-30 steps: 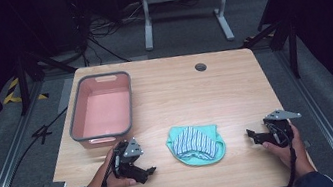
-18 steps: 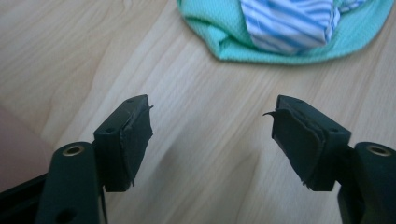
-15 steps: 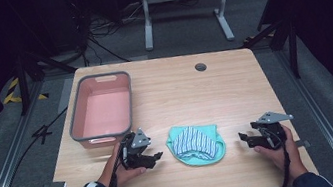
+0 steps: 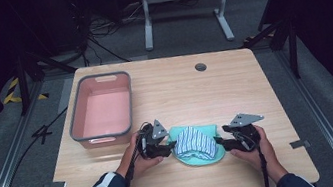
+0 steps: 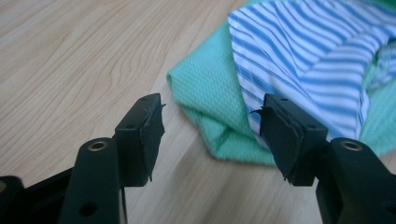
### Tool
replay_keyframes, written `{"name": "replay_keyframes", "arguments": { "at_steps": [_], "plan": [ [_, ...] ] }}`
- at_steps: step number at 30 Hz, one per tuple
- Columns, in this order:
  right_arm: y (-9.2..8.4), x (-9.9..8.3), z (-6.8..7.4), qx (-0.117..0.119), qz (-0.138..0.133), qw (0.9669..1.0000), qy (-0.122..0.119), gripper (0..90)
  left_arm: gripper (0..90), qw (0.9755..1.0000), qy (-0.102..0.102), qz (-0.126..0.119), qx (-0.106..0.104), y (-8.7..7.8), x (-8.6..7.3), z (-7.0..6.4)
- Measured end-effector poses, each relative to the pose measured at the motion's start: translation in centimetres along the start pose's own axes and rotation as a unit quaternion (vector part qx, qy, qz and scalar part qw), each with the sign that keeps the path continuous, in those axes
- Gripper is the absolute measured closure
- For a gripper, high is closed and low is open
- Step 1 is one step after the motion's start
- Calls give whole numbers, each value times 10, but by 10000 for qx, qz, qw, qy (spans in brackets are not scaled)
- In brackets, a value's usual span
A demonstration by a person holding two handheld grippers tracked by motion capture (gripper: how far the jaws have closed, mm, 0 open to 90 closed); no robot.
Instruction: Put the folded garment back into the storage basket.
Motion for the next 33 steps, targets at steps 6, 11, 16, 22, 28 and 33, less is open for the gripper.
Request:
{"name": "replay_keyframes", "arguments": {
  "at_steps": [6, 11, 16, 22, 28, 33],
  "plan": [
    [14, 3, 2, -66, 230, 9997, -1, 446, 373, 9998, 5, 184, 93, 15, 10, 3],
    [25, 0, 2, -73, 411, 9991, -3, 418, 357, 9995, -154, 272, -44, 28, 8, 4],
    [25, -2, -1, -20, 369, 9992, 129, 397, 327, 9983, -454, 287, -213, 28, 5, 9],
    [25, -1, 1, 57, 395, 9992, 77, 490, 325, 9980, -371, 440, -273, 26, 6, 5],
    [24, 2, 6, 210, 505, 9985, 5, 655, 409, 9973, -223, 537, -451, 23, 8, 1],
    [24, 3, 8, 329, 533, 9980, 10, 767, 567, 9971, -100, 511, -556, 22, 9, -1]
  ]
}}
Point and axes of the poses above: each handheld gripper's, and its own axes: y roughly forward along the jaws, x roughly out of its top, z roughly to its left, the point moved 1 cm from there along y, roughly forward along the jaws, and after that the axes turned 2 degrees about z, right-handed, at the moved point
